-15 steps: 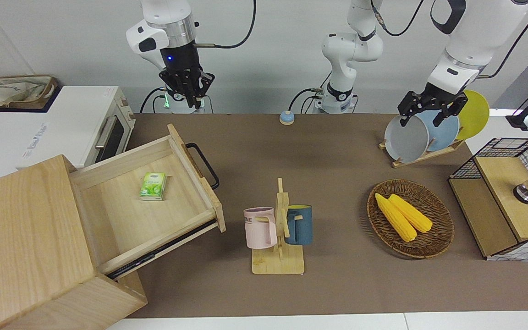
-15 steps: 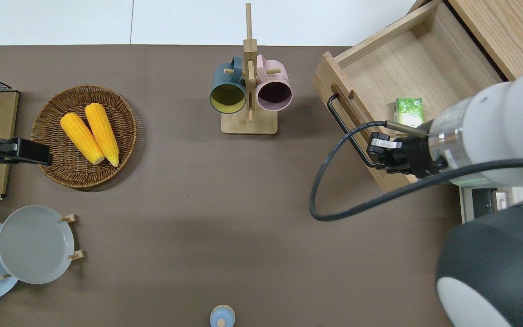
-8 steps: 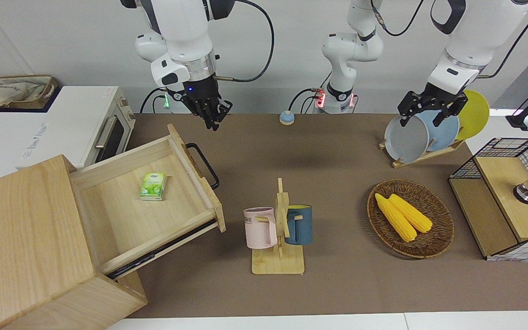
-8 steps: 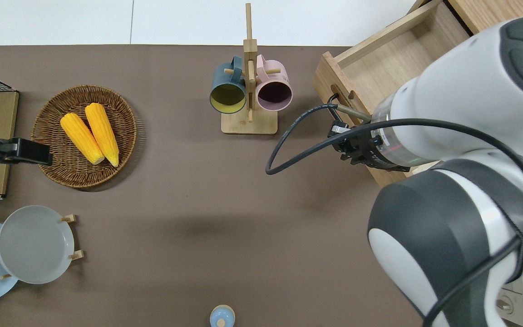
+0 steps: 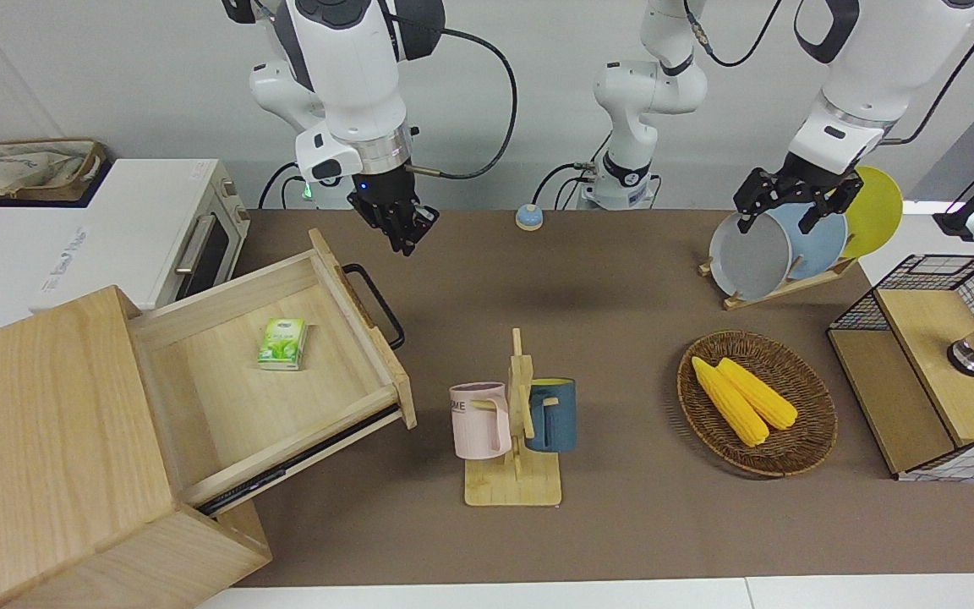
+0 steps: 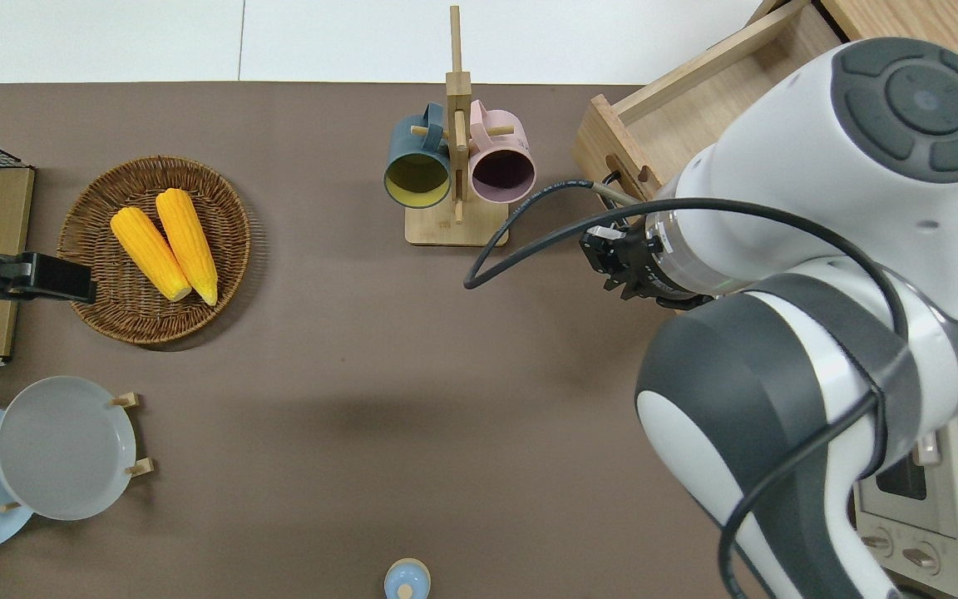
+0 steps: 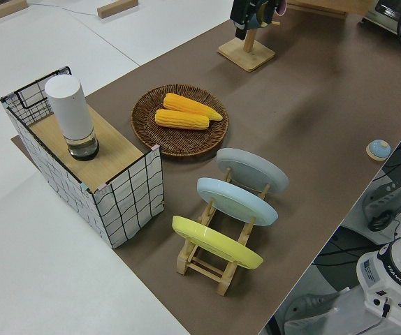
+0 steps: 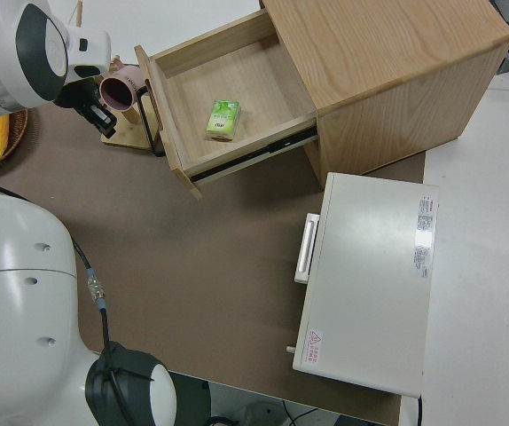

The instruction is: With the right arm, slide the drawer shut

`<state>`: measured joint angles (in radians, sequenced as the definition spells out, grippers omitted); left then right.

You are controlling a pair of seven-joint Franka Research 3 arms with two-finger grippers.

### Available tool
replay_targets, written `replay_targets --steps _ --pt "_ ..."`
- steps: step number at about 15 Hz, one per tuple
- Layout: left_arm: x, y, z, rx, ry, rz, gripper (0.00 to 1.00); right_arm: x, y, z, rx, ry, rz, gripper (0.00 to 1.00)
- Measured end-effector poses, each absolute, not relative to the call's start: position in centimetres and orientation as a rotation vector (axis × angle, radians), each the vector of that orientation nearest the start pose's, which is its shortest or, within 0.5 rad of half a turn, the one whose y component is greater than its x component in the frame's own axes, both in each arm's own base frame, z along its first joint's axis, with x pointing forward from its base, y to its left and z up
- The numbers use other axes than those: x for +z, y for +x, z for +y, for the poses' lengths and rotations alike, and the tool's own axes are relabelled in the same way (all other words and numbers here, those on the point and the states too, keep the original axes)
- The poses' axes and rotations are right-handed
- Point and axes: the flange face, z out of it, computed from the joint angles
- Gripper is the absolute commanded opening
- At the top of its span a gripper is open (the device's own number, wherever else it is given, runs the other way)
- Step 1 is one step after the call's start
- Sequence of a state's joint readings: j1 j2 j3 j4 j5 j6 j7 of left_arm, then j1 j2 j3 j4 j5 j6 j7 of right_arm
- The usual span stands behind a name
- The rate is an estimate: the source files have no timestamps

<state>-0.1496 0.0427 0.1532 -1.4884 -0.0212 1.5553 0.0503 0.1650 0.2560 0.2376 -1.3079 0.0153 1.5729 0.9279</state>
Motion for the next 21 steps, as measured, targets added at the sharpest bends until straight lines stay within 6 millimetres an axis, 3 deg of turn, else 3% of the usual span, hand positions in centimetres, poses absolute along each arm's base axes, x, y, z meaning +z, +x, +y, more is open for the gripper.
replay_targets --steps 7,13,17,21 --pt "63.8 56.7 -0.2 -0.040 -3.155 0.075 1.00 55.4 60.4 24.6 0.127 -2.958 0.892 0.000" --pt "63.8 56.7 -0.2 -0.040 -3.155 0.075 1.00 53.3 62.0 24.4 0.116 -2.921 0.970 0.000" --pt "63.8 56.7 -0.2 -0.040 -3.155 0.075 1.00 52.1 63.3 22.9 0.110 -2.888 1.086 0.000" --pt "63.8 56.7 -0.2 -0.040 -3.155 0.075 1.00 50.6 64.0 22.8 0.114 -2.844 1.199 0.000"
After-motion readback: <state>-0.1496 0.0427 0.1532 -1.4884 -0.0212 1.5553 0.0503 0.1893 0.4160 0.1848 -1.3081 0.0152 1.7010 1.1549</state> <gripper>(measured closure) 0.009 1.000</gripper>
